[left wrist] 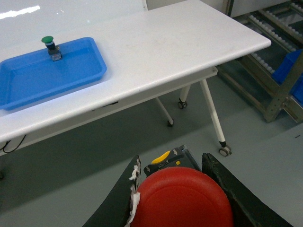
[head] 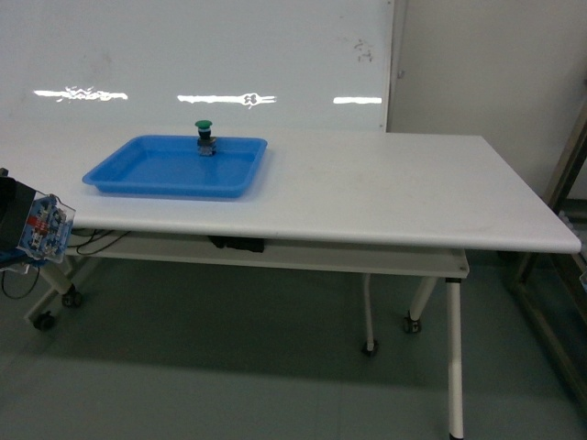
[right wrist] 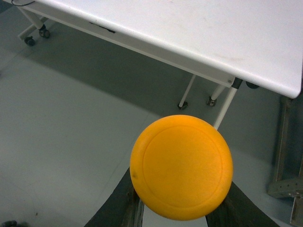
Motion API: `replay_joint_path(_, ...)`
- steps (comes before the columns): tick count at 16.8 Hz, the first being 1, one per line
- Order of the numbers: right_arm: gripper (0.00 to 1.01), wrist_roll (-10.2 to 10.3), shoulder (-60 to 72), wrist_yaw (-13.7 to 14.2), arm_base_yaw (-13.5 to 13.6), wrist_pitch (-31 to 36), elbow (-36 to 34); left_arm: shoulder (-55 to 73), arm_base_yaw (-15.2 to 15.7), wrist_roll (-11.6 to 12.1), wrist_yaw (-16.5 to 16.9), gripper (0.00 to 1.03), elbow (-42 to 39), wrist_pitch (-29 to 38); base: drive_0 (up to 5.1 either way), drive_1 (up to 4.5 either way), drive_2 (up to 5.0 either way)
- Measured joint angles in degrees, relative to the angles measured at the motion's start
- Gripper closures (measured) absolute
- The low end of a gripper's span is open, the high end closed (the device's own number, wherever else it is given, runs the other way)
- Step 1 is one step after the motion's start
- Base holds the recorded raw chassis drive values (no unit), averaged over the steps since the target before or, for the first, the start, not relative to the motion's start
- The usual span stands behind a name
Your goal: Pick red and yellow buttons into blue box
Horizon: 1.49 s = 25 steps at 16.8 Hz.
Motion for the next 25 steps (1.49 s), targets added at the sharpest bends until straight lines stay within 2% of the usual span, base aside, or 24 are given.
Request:
replay_joint_path(8,0.75,0.0,0.0,0.0,0.0,-0.2,0.0,0.1,0.0,0.0,0.0,0.71,0.0,0.0,4.4,-4.25,0.3)
replay_joint_path(12,0.75,0.0,0.0,0.0,0.0,-0.1,0.0,-0.2,0.0,0.0,0.0,0.71,0.0,0.0,4.3,-2.39,-1.8)
replay_joint_path(21,0.75,0.0,0.0,0.0,0.0,0.0,0.0,-0.1,0.0,0.0,0.0,0.71,0.0,0.0,3.6,0.66,-4.2)
replay_joint_path(25,0.75,0.0,0.0,0.0,0.0,0.0,0.0,-0.1,0.0,0.0,0.0,0.71,0.0,0.0,4.8,-1.68,-2.8)
